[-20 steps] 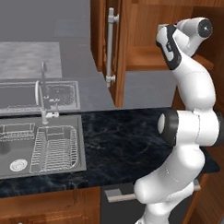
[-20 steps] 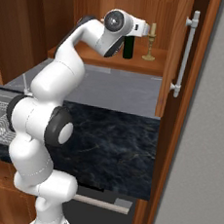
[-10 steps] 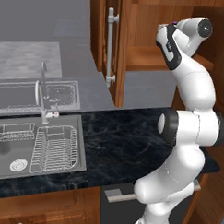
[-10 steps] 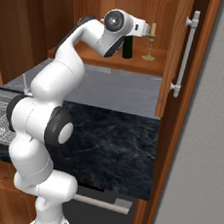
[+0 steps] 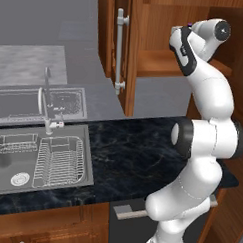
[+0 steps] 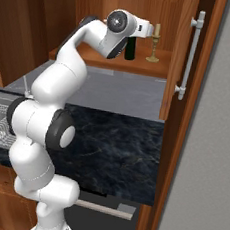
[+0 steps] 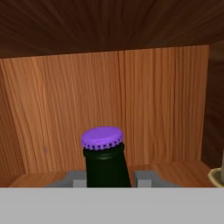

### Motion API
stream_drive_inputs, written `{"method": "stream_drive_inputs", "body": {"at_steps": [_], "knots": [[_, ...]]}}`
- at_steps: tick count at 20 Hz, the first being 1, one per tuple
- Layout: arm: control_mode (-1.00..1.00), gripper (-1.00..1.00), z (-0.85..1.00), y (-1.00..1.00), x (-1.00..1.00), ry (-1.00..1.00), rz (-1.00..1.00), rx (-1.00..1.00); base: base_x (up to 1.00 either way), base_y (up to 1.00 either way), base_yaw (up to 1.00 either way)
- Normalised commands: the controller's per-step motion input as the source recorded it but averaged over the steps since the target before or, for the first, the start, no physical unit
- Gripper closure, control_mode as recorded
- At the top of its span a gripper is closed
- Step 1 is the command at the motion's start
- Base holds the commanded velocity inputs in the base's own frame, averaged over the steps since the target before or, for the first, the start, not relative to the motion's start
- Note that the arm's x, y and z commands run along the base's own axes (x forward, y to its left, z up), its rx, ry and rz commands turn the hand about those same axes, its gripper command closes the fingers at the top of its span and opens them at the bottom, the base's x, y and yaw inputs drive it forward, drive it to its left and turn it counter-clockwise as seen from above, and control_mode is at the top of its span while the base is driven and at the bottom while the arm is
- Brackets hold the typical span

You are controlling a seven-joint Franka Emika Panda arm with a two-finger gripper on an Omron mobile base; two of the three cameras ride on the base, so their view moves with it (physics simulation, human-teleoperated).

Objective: Get the candle and the beer from the cabinet and move them to the dining counter.

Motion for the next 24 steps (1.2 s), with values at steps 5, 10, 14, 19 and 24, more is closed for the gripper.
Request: {"method": "stream_drive_inputs", "body": {"at_steps": [5, 10, 14, 19, 24], "knots": [[-1.00, 1.00, 0.00, 0.00, -0.02, 0.00, 0.00, 0.00, 0.00, 0.00, 0.00], [-1.00, 1.00, 0.00, 0.00, -0.08, 0.00, 0.00, 0.00, 0.00, 0.00, 0.00], [-1.00, 1.00, 0.00, 0.00, -0.22, 0.00, 0.00, 0.00, 0.00, 0.00, 0.00], [-1.00, 1.00, -0.01, 0.00, -0.64, -0.01, 0.00, 0.00, 0.00, 0.00, 0.00], [-1.00, 1.00, 0.00, 0.00, -1.00, 0.00, 0.00, 0.00, 0.00, 0.00, 0.00]]}}
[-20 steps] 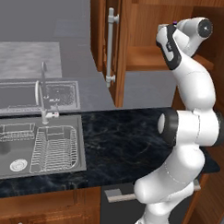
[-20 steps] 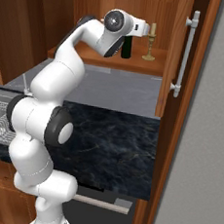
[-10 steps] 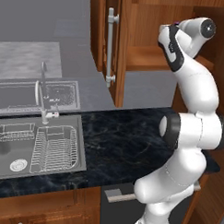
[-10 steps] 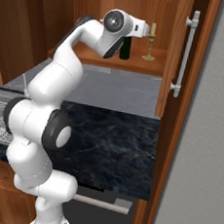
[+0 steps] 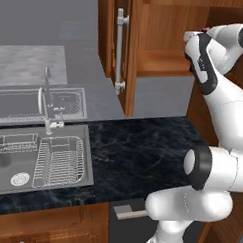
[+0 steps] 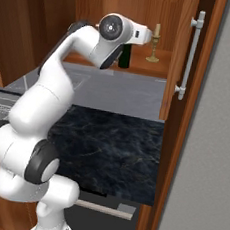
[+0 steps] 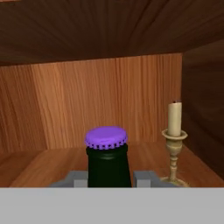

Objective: Get the candle and the beer from the cabinet and move them to the dining counter.

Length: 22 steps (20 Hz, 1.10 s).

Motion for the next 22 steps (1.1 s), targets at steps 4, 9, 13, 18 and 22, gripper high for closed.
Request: {"method": "stream_drive_inputs", "body": {"at_steps": [4, 9, 13, 18, 22], "knots": [[-1.00, 1.00, 0.00, 0.02, -1.00, 0.00, 0.00, 0.00, 0.00, 0.00, 0.00], [-1.00, 1.00, 0.00, 0.23, -1.00, 0.00, 0.00, 0.00, 0.00, 0.00, 0.00], [-1.00, 1.00, 0.00, 0.35, -1.00, 0.05, 0.00, 0.00, 0.00, 0.00, 0.00], [-1.00, 1.00, 0.00, 0.33, -1.00, 0.10, 0.00, 0.00, 0.00, 0.00, 0.00], [-1.00, 1.00, -0.06, 0.39, -1.00, 0.12, 0.00, 0.00, 0.00, 0.00, 0.00]]}}
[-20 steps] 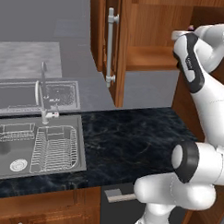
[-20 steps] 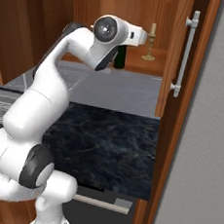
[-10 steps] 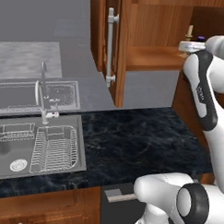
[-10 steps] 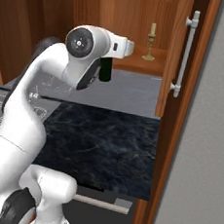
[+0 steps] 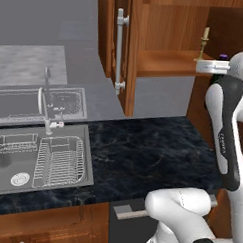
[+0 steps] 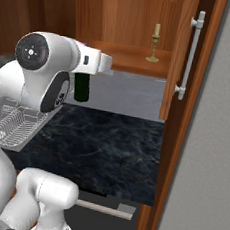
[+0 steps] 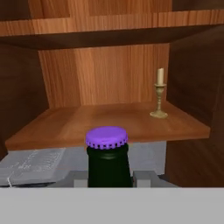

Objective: Get the candle and the beer from the cabinet and move them to the dining counter.

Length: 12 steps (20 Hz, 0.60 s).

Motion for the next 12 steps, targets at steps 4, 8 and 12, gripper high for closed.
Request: {"method": "stream_drive_inputs", "body": {"at_steps": [4, 8, 12], "knots": [[-1.00, 1.00, -0.14, 0.37, -1.00, 0.11, 0.00, 0.00, 0.00, 0.00, 0.00], [-1.00, 1.00, -0.14, 0.41, -1.00, 0.09, 0.00, 0.00, 0.00, 0.00, 0.00], [-1.00, 1.00, -0.07, 0.24, -0.85, 0.06, 0.01, 0.00, 0.00, 0.00, 0.00]]}}
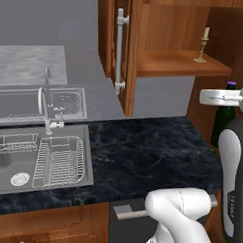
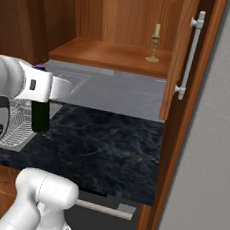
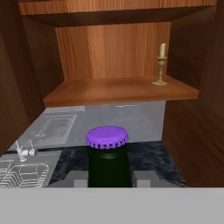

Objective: Get the candle and the beer from the cabinet and move them to the dining counter.

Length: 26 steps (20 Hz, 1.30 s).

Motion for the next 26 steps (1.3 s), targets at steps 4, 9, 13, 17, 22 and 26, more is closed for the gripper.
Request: {"method": "stream_drive_inputs", "body": {"at_steps": [4, 9, 13, 17, 22, 26], "knots": [[-1.00, 1.00, 0.00, 0.12, -0.30, 0.03, 0.01, 0.00, 0.00, 0.00, 0.00], [-1.00, 1.00, 0.00, 0.15, -0.02, 0.03, 0.01, 0.00, 0.00, 0.00, 0.00], [-1.00, 1.00, 0.00, 0.18, 0.00, 0.04, 0.01, 0.00, 0.00, 0.00, 0.00], [-1.00, 1.00, 0.00, 0.16, 0.00, 0.02, 0.02, 0.00, 0.00, 0.00, 0.00], [1.00, 1.00, 0.00, 0.01, 0.00, 0.01, 0.00, 0.00, 0.00, 0.00, 0.00], [1.00, 1.00, 0.00, 0.00, 0.00, 0.00, 0.00, 0.00, -0.51, 0.03, 0.00]]}}
